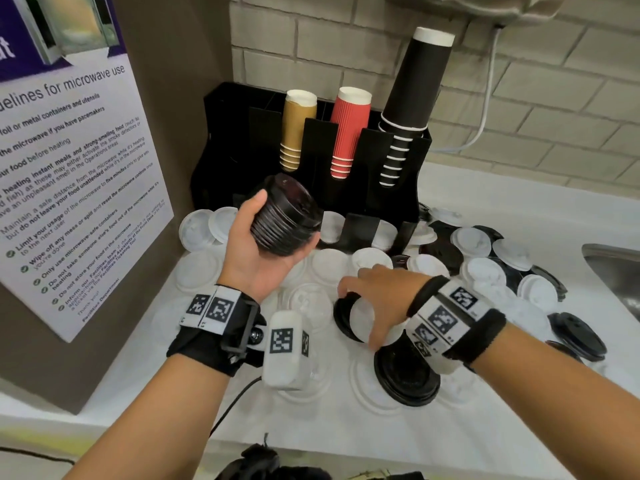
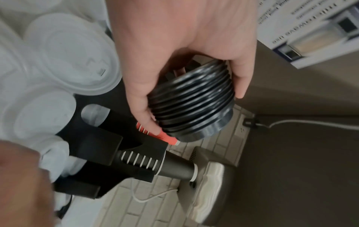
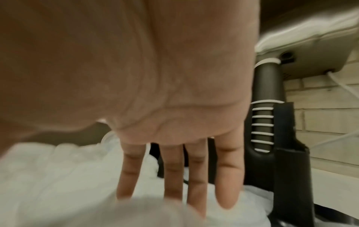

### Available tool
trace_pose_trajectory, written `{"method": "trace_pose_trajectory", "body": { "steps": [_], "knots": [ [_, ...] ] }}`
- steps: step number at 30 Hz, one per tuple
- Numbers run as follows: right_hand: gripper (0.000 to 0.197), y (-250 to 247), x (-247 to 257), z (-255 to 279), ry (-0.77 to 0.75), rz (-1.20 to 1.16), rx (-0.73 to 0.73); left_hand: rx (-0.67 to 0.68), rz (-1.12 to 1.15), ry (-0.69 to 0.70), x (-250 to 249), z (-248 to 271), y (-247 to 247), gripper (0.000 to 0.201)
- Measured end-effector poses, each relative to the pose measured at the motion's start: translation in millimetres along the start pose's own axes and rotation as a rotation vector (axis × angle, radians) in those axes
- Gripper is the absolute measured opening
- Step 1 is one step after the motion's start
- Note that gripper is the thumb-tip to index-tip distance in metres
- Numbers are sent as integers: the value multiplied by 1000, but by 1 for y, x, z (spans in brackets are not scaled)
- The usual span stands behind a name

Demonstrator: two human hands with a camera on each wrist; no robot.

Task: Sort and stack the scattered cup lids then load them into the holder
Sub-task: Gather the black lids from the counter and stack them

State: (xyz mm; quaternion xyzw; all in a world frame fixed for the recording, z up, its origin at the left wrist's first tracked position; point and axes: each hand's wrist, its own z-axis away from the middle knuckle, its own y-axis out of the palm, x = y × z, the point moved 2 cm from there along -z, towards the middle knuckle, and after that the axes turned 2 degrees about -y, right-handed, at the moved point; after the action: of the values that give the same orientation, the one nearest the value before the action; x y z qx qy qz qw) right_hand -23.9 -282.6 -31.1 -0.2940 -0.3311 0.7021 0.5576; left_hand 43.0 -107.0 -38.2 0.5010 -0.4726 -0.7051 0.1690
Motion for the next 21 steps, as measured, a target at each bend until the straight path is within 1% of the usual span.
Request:
{"method": "trace_pose_trajectory", "body": {
  "steps": [3,5,6,8,10,11,12,13,15,16,18,21],
  "knots": [
    [84,7,2,-7,4,91,-26,60,69,-4,0,0,-3,43],
    [80,-2,0,-7,-6,0,-93,78,98,-3,-1,0,-5,44],
    [81,-10,-2,-7,-18,-76,-150,81,116,-9,-2,0,-6,46],
    [86,-29,-5,-5,-40,-202,-331,89,155,-25,-3,1,-6,51],
    [85,-43,-8,-3,-28,-226,-495,79,166,-33,-3,2,-5,57],
    [81,-45,-9,-4,-16,-195,-515,64,163,-35,-3,3,-4,58],
    [75,-44,-10,-5,-10,-146,-477,50,160,-39,-3,3,-4,58],
    [71,-39,-9,-6,-11,-90,-391,40,162,-46,-3,3,-4,57],
    [70,-24,-5,-10,-21,-9,-196,23,183,-62,-4,3,-3,56],
    [73,-16,-2,-12,-28,-2,-146,16,196,-72,-4,3,-4,56],
    [77,-6,2,-14,-44,-22,-157,16,225,-95,-4,3,-4,58],
    [76,-3,4,-16,-56,-30,-211,23,258,-120,-2,3,-4,61]
  ]
}}
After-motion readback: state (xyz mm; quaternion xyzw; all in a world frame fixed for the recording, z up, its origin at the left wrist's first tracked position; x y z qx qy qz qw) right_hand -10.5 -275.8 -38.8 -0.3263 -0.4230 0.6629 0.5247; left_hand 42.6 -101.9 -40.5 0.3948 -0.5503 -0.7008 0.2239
